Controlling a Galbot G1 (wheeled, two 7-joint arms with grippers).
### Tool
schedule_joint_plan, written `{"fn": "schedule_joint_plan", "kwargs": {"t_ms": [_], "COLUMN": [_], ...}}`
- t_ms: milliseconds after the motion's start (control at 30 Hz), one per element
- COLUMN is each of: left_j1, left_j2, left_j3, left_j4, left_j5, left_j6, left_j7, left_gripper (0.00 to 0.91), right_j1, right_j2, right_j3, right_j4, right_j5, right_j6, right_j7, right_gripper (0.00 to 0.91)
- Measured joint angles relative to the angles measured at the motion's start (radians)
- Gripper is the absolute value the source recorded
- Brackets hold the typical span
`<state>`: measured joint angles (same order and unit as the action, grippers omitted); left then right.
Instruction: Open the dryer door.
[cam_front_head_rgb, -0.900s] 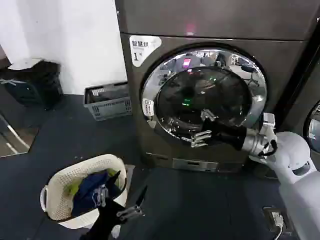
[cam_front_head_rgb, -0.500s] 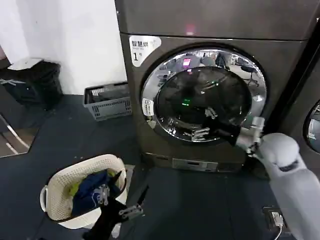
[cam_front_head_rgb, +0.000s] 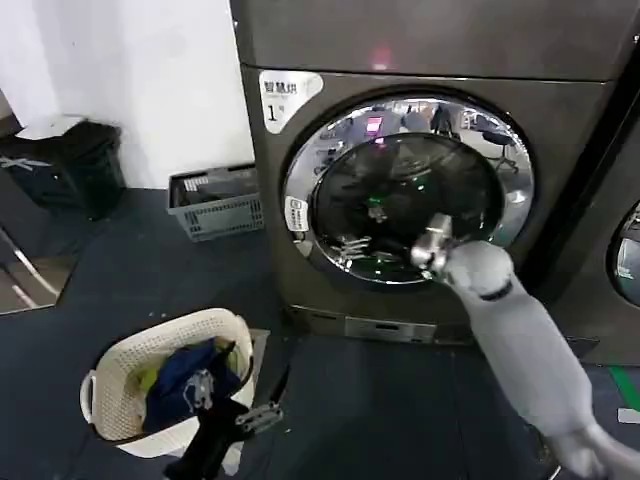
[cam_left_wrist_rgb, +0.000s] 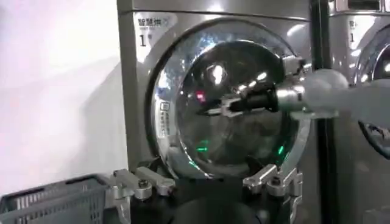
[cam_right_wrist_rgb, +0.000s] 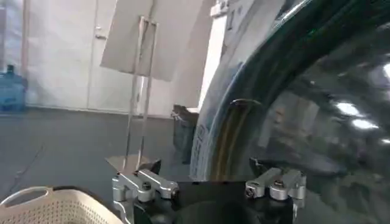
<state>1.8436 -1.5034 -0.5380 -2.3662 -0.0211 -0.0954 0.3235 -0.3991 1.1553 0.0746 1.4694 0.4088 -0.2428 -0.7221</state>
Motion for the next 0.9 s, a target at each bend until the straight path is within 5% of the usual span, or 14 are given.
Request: {"fn": "schedule_joint_plan", "kwargs": {"t_ms": [900], "left_j1": [0.005], "left_j2": [-0.015], "left_j3": [-0.009], "left_j4": [-0.021], "left_j5": [-0.003], "left_j6": [0.027], "left_j7": [0.091], "left_gripper": [0.907], "right_j1": [0.096], "right_j2": [0.111], "right_j3": [-0.086], "right_j4": [-0.157], "right_j5": [0.022], "right_j6": [-0.006], "right_j7": [-0.06], "right_gripper": [0.907]}}
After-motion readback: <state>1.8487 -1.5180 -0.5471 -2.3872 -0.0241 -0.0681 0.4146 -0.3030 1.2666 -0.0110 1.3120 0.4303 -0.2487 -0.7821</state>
